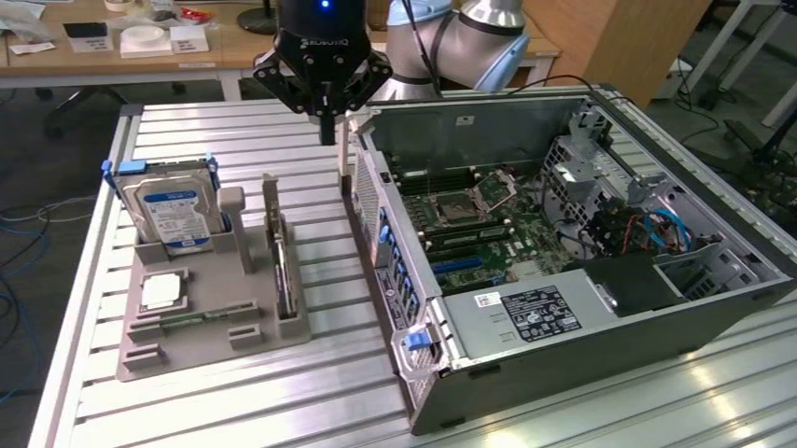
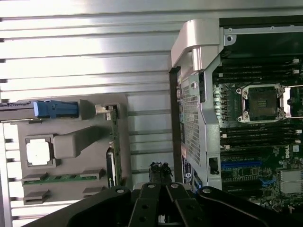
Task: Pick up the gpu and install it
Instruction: 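Reach for the gpu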
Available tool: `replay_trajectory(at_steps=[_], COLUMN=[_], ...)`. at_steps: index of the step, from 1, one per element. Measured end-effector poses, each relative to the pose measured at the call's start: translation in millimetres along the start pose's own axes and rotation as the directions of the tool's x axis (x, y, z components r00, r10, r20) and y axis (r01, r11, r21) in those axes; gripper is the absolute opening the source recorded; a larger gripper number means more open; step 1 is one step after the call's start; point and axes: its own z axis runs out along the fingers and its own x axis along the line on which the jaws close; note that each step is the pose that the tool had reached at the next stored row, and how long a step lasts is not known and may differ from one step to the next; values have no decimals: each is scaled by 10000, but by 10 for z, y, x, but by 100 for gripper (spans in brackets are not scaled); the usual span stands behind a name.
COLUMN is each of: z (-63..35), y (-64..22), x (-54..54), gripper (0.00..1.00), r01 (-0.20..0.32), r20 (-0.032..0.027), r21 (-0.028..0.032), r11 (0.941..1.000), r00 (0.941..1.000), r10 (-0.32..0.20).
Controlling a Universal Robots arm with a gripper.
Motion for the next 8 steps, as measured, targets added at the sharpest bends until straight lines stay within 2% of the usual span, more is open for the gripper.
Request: replay_trajectory(at_steps=[8], z=[-1], y=[-7], x=[100], gripper=[11], r01=[-1], r20=[1], r21=[0], r11=[10000], r00=[10000], r10=[1])
